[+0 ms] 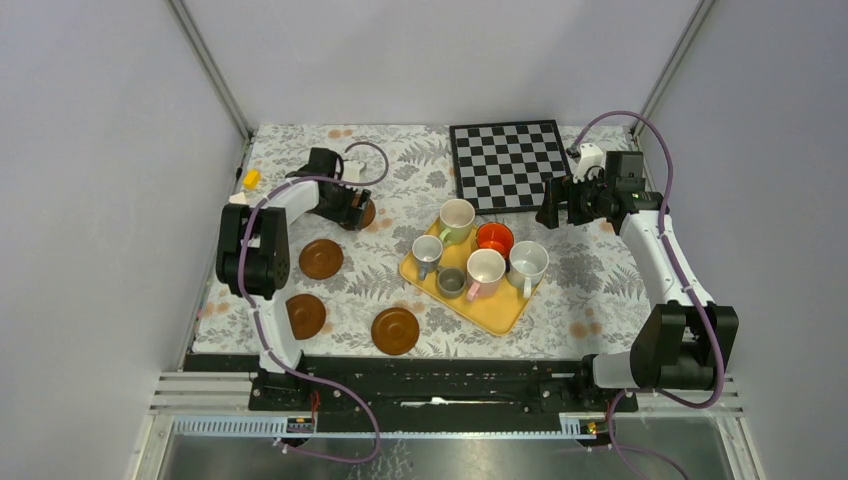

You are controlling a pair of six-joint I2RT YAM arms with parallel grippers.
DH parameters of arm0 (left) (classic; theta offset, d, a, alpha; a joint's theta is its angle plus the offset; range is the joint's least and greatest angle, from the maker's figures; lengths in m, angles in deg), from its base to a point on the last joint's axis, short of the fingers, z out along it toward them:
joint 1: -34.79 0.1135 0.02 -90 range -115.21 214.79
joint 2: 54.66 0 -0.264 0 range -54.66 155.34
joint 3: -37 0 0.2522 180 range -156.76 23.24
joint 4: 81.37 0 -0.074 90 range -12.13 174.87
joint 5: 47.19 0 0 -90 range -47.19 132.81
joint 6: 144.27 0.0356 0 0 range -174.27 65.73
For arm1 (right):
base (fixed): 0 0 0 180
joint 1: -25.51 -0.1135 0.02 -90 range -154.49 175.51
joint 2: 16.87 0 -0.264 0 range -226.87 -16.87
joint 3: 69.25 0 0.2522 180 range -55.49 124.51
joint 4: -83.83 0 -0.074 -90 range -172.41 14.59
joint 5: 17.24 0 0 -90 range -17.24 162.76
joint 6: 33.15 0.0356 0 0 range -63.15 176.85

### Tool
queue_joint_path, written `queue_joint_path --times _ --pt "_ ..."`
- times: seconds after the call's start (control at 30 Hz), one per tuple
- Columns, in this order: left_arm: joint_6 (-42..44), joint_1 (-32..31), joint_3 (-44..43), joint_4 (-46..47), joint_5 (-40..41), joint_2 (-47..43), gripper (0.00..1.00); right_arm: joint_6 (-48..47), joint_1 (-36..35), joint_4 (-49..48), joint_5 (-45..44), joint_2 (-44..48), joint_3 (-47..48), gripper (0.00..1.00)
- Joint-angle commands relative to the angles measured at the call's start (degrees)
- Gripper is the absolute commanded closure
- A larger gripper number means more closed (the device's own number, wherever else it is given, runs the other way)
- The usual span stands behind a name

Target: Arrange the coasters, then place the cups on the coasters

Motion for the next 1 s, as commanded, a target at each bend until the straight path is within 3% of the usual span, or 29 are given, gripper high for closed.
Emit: queue_joint_path --times 0.0,0.57,0.77,0.83,0.97 --pt "-1.2 -0.8 -3.3 0.4 -2.0 1.8 0.19 -0.9 0.4 -1.2 -0.8 -0.1 -0.2 0.02" --pt "-4.8 -7.4 -23.5 -1.9 -3.2 16.5 0.18 -0.9 0.8 -1.2 -1.2 -0.3 -0.2 0.02" --pt "-1.0 -5.7 -24.6 -8.3 -5.6 9.7 0.07 -1.0 0.9 -0.9 -0.7 -0.3 -0.3 0.02" --pt "1.7 -2.8 -22.6 -10.1 -6.5 5.2 0.01 -1.0 0.9 -0.8 -0.3 -0.4 -0.2 0.02" --pt "9.7 4.7 -22.7 -16.7 -8.7 1.1 0.01 -1.0 0.9 -0.6 0.6 -0.5 -0.2 0.02"
